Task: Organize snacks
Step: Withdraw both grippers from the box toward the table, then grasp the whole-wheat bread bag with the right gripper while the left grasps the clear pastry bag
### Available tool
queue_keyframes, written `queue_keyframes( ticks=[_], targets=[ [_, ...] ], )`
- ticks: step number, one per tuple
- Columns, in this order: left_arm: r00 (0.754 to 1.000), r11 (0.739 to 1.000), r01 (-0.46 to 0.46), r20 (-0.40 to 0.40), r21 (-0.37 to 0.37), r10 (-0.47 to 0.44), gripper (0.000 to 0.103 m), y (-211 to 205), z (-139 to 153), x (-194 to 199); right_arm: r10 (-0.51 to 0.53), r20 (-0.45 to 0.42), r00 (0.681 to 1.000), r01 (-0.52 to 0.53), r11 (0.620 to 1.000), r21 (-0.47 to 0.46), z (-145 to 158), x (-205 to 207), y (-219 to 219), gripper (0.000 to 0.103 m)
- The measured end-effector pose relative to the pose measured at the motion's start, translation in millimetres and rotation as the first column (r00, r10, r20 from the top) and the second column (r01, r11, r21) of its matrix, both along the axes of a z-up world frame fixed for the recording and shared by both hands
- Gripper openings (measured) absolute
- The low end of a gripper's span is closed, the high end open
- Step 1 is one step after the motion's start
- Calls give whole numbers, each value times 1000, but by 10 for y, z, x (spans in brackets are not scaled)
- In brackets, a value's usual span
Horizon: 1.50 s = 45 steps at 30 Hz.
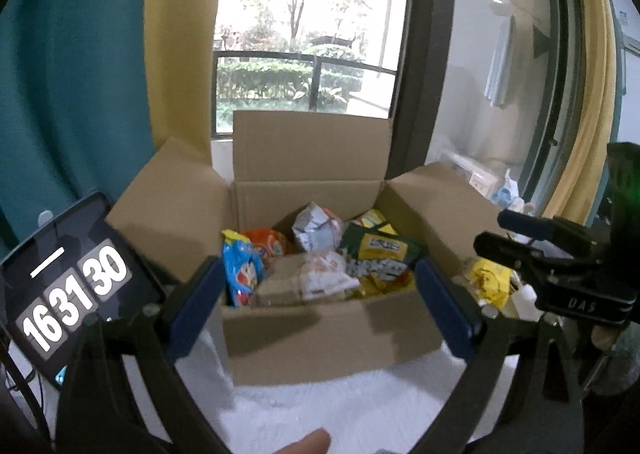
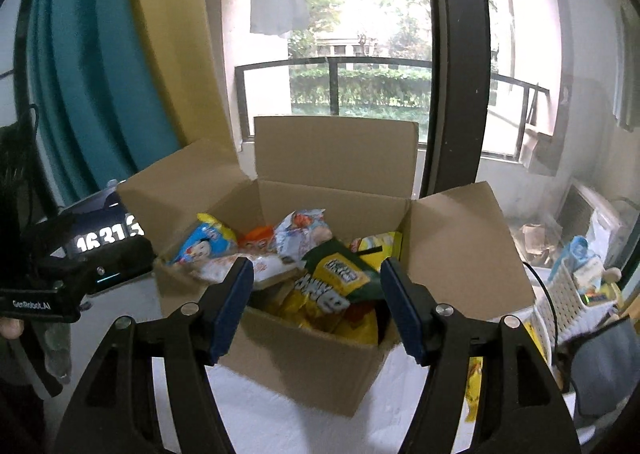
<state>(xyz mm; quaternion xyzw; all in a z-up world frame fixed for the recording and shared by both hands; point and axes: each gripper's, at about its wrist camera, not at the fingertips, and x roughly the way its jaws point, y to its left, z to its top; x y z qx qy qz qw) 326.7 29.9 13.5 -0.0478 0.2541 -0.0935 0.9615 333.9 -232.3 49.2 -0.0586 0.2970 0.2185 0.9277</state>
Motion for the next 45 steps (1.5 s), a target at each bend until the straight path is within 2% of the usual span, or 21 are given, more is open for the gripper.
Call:
queue_keyframes(
  ticks=[10, 23, 36, 45],
  targets=[
    [1000, 1000, 16, 9, -4, -16, 97, -71, 33, -596, 11, -1, 1000, -11, 1000, 15, 113, -583, -82, 69],
    [997, 999, 43, -66, -10, -43, 97, -186, -257, -1223, 20, -32, 999, -19, 999, 33, 30, -1284, -207, 69],
    [982, 997, 72, -175, -26, -76, 97, -365, -744, -1716, 6, -136, 991, -1, 999, 37, -355, -1849, -431, 70],
    [963, 997, 55, -261, -56, -68, 97, -316, -1098, -2012, -3, -257, 966, 12, 999, 33, -787, -2101, -486, 81]
  ],
)
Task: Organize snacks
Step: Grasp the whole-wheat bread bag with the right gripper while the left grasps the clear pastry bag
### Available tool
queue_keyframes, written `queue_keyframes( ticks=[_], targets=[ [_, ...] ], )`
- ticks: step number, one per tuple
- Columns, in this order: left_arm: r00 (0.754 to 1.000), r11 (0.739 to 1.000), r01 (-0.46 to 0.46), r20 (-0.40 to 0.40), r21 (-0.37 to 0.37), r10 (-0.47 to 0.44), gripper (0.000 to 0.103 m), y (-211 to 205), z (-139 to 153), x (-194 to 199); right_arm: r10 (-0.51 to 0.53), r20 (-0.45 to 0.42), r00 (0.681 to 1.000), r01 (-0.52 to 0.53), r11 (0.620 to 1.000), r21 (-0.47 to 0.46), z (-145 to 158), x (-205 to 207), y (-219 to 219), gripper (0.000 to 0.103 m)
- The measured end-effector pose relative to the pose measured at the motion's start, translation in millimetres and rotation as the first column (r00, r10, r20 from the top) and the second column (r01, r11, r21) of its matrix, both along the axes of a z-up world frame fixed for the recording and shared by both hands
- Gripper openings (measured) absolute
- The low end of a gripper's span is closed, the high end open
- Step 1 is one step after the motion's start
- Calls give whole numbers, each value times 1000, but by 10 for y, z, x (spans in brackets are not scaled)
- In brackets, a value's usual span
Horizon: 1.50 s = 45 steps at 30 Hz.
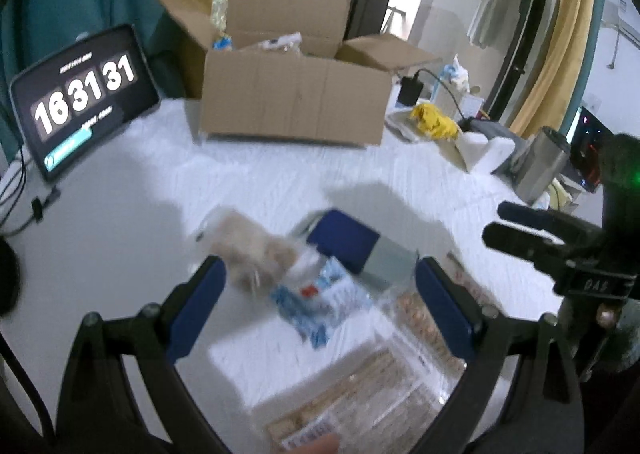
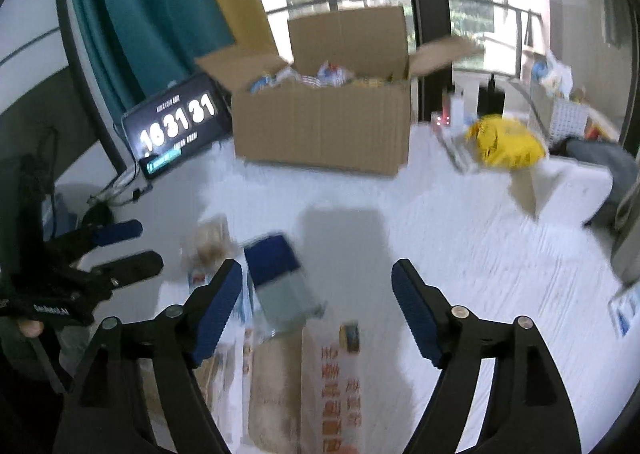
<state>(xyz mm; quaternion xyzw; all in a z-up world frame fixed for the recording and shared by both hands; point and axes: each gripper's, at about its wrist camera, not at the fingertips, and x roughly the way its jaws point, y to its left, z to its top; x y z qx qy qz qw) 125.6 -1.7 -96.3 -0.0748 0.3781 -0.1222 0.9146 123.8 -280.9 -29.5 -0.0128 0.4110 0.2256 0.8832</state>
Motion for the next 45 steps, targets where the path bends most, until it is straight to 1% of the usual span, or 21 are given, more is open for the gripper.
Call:
queue_keyframes(
  ticks=[5, 11, 13, 16, 18, 21, 22, 24, 28, 31, 36, 40, 43, 45],
  targets=[
    [999, 1000, -6, -35, 4, 7, 97, 38, -152, -136, 4, -74, 997, -5, 1000, -16, -267, -121, 12, 84],
    [996, 999, -45, -77, 9, 45, 97, 152, -303, -144, 24, -160, 987, -35, 997, -71, -625, -189, 92, 84],
    [994, 998, -62, -90, 10, 63, 97, 208, -346, -114, 31, -174, 984, -47, 995, -87, -706, -217, 129, 84],
    [991, 996, -83, -105, 13, 84, 97, 256, -387, -48, 46, -188, 981, -68, 991, -114, -803, -250, 246, 91],
    [990, 996, -91, -110, 16, 92, 97, 280, -405, 3, 48, -185, 982, -75, 987, -141, -847, -258, 318, 91],
    [988, 995, -100, -118, 30, 103, 97, 296, -424, 103, 65, -166, 984, -92, 983, -161, -863, -269, 361, 90],
    [987, 994, -102, -120, 34, 106, 97, 298, -426, 133, 71, -162, 984, -98, 982, -162, -865, -264, 357, 87],
    [986, 993, -110, -125, 44, 115, 97, 306, -436, 213, 78, -166, 983, -103, 984, -147, -860, -237, 313, 85],
    [982, 991, -122, -139, 57, 129, 97, 294, -454, 407, 54, -165, 985, -75, 990, -123, -803, -151, 158, 83],
    [978, 990, -128, -160, 60, 136, 97, 269, -492, 595, 30, -154, 988, -43, 996, -83, -699, -32, -11, 83],
    [973, 989, -128, -185, 78, 140, 97, 203, -559, 883, 3, -137, 991, -11, 998, -59, -600, 143, -210, 83],
    [973, 989, -109, -196, 97, 126, 97, 130, -605, 1090, -12, -131, 991, 7, 999, -43, -581, 295, -323, 83],
    [973, 993, -68, -215, 101, 89, 96, 87, -663, 1173, -17, -126, 992, 12, 999, -39, -583, 407, -363, 83],
    [974, 993, -44, -217, 109, 67, 85, 85, -695, 1164, -19, -122, 992, 15, 999, -38, -577, 459, -372, 83]
  ],
)
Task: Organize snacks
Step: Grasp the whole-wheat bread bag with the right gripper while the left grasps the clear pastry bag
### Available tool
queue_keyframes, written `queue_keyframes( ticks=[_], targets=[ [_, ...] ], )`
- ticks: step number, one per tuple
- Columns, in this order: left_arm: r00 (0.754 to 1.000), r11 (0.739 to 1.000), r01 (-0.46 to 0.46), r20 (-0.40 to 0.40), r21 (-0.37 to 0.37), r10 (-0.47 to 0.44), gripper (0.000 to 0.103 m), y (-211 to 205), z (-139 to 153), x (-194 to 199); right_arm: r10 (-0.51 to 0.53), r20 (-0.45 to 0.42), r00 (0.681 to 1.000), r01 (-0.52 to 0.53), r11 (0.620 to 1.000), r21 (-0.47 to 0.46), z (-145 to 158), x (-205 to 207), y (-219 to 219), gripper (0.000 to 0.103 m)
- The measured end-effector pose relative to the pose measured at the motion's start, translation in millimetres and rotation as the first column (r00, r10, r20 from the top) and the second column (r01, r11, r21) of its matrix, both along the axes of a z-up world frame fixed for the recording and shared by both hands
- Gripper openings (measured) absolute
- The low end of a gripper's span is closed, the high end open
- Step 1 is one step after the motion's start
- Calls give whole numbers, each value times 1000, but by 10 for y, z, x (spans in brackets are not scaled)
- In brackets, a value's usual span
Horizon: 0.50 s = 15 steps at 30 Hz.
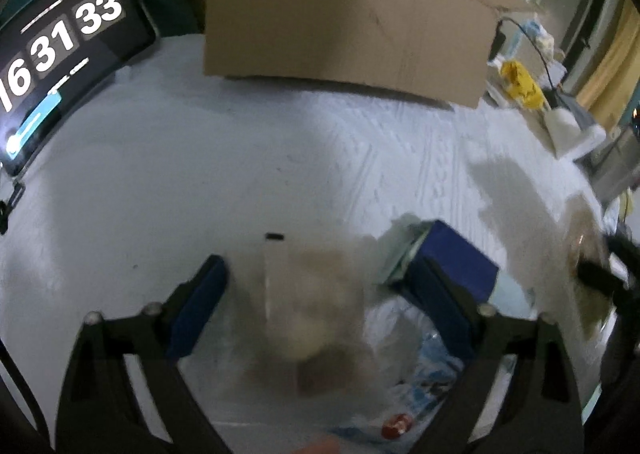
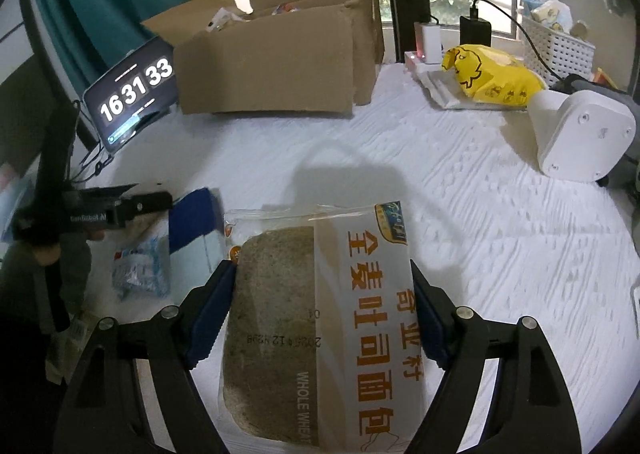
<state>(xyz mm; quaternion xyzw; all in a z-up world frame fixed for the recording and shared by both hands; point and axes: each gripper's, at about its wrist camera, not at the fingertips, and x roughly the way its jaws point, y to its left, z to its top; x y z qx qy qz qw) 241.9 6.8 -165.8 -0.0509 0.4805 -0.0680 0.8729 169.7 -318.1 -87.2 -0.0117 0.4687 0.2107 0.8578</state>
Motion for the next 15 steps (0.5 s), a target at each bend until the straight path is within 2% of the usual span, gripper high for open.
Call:
queue_keyframes(
  ticks=[1, 3, 6, 10, 15],
  targets=[
    [1000, 1000, 4, 2, -11, -4, 83, 20, 2, -18, -2, 3, 1000, 2, 1000, 2, 13, 27, -8, 83],
    [1000, 1000, 11, 7, -14, -11, 67, 43, 30, -49, -6, 13, 1000, 6, 1000, 6, 46, 63, -20, 83],
    [999, 1000, 29, 20, -8, -28, 55, 54, 84, -107, -15, 30, 999, 14, 1000, 13, 102, 103, -30, 83],
    [998, 997, 52, 33, -55, -50, 51, 106, 134, -194, -15, 50, 999, 14, 1000, 13, 195, 131, 14, 83],
    [995, 995, 79, 67, -56, -75, 46, 140, 234, -294, -5, 73, 997, 4, 1000, 15, 310, 123, 109, 83]
  ],
)
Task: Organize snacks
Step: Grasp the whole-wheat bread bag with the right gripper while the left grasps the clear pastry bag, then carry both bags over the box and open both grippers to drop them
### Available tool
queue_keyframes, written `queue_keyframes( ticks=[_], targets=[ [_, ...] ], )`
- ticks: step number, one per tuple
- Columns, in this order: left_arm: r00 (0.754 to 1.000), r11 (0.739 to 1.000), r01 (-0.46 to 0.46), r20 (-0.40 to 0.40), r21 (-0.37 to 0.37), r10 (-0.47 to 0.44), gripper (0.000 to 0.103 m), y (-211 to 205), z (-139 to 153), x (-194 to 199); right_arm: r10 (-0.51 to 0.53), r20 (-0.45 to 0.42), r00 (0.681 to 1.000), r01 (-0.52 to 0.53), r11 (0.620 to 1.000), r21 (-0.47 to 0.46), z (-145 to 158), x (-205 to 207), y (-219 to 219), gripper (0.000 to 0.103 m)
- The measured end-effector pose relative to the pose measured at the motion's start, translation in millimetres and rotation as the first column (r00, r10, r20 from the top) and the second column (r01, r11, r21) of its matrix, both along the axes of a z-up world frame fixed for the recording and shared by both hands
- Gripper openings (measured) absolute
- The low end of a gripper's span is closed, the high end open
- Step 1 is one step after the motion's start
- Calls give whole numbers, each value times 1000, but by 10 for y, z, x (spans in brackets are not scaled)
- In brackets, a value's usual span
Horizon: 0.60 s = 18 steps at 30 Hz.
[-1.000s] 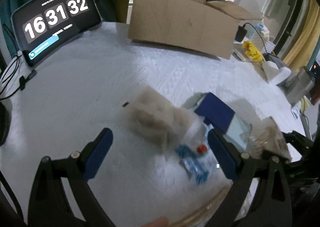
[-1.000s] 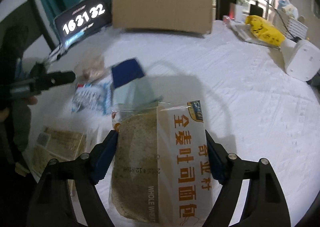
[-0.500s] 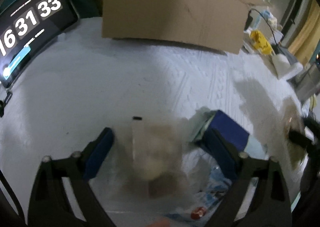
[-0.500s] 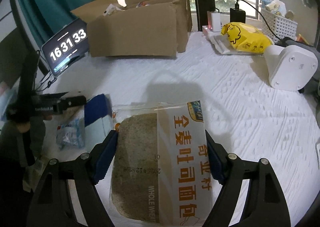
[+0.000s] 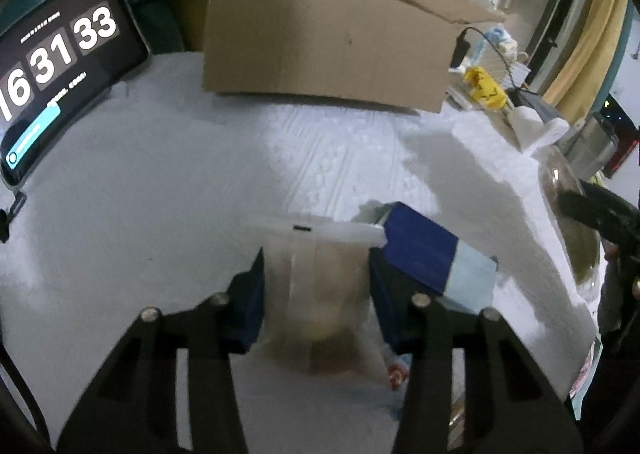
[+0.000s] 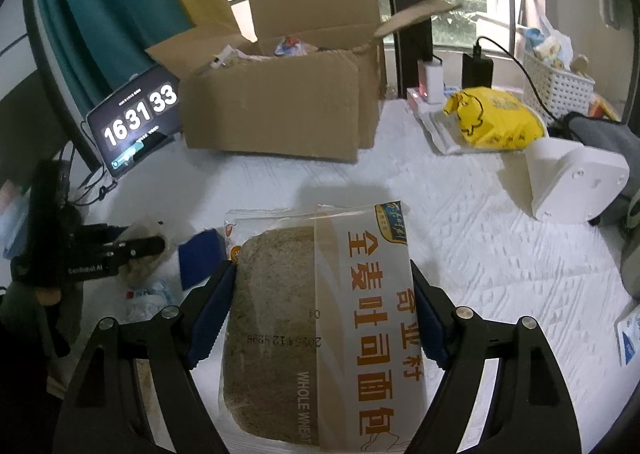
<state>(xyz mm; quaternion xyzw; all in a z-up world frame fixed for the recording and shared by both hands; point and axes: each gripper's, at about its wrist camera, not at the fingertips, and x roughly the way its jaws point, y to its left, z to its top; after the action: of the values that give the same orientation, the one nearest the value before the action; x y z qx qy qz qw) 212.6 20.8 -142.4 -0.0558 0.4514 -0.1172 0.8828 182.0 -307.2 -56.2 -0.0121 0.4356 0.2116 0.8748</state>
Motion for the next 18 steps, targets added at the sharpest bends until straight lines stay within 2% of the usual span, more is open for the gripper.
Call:
queue_keyframes(
  ticks=[9, 18],
  targets=[
    [993, 1000, 5, 116, -15, -3, 45, 107, 421, 47, 23, 55, 998, -23, 1000, 1, 267, 85, 198, 83],
    [969, 1000, 15, 247, 8, -16, 46, 166, 903, 316, 59, 142, 988, -61, 998, 9, 614, 381, 386, 83]
  ],
)
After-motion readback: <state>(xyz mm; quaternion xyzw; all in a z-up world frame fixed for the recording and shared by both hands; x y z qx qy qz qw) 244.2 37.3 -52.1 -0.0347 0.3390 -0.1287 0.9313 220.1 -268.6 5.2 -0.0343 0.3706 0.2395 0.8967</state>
